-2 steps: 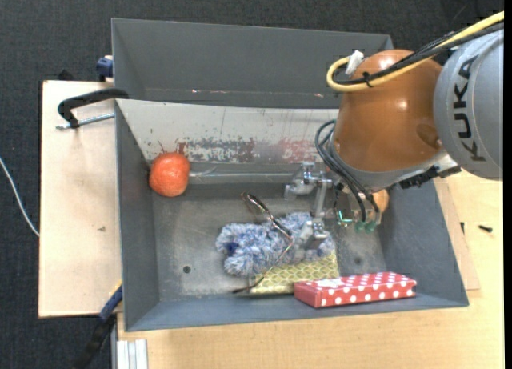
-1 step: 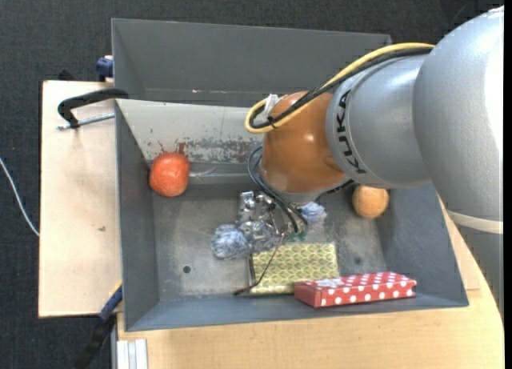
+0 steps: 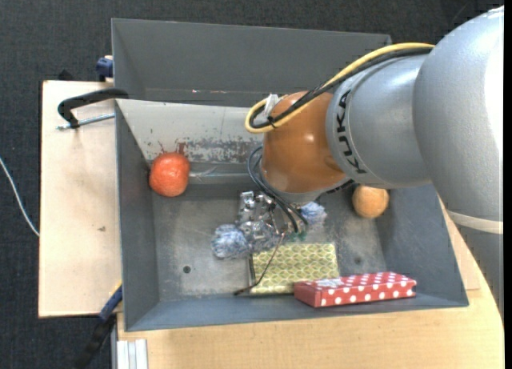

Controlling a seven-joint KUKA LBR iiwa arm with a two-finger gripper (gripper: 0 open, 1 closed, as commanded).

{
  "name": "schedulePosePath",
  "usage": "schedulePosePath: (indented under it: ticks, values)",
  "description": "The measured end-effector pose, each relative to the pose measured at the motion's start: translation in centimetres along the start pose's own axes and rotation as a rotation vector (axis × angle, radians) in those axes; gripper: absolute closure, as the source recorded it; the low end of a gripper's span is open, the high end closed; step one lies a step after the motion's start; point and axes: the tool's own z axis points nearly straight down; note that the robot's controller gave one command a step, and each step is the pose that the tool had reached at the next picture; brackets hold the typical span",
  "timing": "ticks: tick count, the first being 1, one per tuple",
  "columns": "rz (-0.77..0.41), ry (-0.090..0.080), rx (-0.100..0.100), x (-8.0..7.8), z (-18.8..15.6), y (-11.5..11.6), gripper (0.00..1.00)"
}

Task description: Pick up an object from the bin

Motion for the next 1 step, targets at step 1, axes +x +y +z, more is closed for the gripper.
schedulePosePath:
  ticks: [1]
  values:
    - [0.009, 0.012, 0.0, -1.34, -18.45, 0.08, 1.0]
